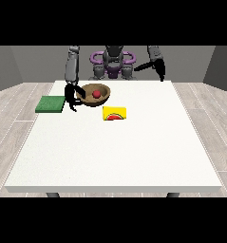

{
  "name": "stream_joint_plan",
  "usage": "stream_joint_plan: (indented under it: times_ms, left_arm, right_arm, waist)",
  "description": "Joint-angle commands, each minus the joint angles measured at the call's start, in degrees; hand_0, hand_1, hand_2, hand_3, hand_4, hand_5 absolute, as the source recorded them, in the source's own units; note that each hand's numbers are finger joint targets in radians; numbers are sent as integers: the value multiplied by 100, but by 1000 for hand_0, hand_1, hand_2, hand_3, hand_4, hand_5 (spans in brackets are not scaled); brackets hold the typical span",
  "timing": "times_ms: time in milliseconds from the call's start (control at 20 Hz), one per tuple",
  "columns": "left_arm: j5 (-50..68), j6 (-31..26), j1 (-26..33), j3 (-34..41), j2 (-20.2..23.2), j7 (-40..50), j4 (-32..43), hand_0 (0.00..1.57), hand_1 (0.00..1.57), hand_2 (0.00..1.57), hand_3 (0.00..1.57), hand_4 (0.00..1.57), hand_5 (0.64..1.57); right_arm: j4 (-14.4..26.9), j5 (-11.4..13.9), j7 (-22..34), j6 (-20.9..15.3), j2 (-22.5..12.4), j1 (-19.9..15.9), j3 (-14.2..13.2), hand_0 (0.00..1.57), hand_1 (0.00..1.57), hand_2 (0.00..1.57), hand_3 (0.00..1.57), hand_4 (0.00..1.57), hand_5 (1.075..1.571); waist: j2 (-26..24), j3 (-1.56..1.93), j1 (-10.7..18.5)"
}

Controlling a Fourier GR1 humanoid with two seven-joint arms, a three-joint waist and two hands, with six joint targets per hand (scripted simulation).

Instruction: Pick the cup and pour the ball into the bowl, then pick the bowl and place it on the pad

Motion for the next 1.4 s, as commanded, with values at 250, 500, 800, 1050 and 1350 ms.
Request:
stream_joint_plan:
  times_ms: [250,500,800,1050,1350]
  left_arm:
    - [212,-13,303,397,237,67,374,0,0,0,0,0,1570]
    - [360,-96,224,566,427,-4,479,0,0,0,0,0,1571]
    - [296,63,695,630,511,-646,580,0,0,0,0,0,1570]
    - [181,367,733,463,219,-808,450,0,0,0,0,0,1567]
    - [13,678,210,260,-8,-830,303,0,0,0,0,0,1565]
  right_arm:
    - [20,397,1813,-521,-95,-348,474,1571,1571,1571,1571,1020,1552]
    - [-287,135,2273,-316,-233,-646,321,1571,1571,1571,1571,1049,1553]
    - [-527,-187,2608,445,-1069,-512,21,1571,1571,1571,1571,1062,1565]
    - [-356,-564,2557,850,-1540,-525,-405,1571,1571,1571,1571,1067,1557]
    - [-32,-842,2128,1290,-1966,-727,-779,1571,1571,1571,1571,1074,1563]
  waist:
    - [-645,137,-466]
    - [-500,140,-619]
    - [-494,140,-782]
    - [-165,141,-708]
    - [649,147,-580]
